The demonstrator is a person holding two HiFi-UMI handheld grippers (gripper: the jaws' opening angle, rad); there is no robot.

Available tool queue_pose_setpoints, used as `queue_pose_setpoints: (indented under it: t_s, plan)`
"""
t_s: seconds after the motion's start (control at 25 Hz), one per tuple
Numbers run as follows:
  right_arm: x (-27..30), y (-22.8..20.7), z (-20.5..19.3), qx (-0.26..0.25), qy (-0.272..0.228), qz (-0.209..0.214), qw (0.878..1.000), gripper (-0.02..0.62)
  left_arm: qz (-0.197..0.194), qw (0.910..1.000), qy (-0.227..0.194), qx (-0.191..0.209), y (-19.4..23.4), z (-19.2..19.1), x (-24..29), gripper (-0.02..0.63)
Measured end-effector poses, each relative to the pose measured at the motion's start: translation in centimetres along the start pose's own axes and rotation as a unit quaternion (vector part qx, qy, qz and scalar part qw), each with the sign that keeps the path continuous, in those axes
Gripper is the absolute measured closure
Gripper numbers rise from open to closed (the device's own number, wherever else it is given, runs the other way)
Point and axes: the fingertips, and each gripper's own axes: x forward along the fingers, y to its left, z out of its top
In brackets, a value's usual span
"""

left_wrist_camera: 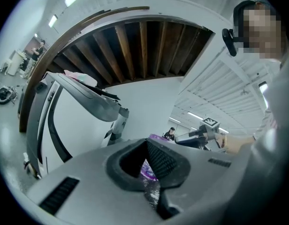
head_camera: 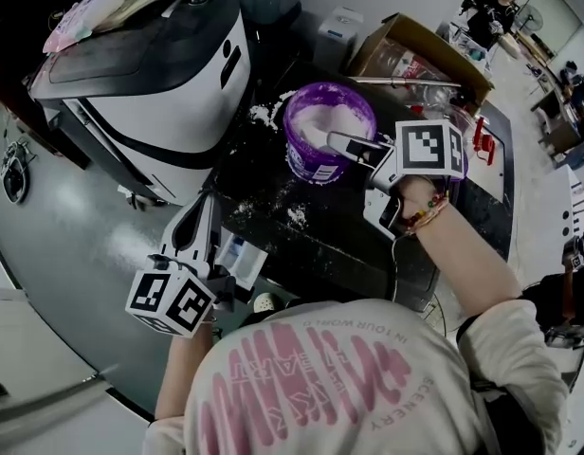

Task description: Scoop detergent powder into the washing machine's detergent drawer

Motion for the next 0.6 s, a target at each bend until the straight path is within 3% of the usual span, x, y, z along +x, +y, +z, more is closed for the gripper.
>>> queue_pose_setpoints:
  t_s: [0.36,0.6]
  plan:
    - [-0.9,-0.4,0.7,0.019,-0.056,0.024,0.998,0.588,-0.001,0.9999,0.015,0.007,-1.3,-0.9,0.8,0.604]
    - [-1.4,-0.7,1.0,0.057,-0.093,0.045,0.993,0.588,0.003,0.9999,0.014,0.008,-2.0,-1.5,0.7,0.604]
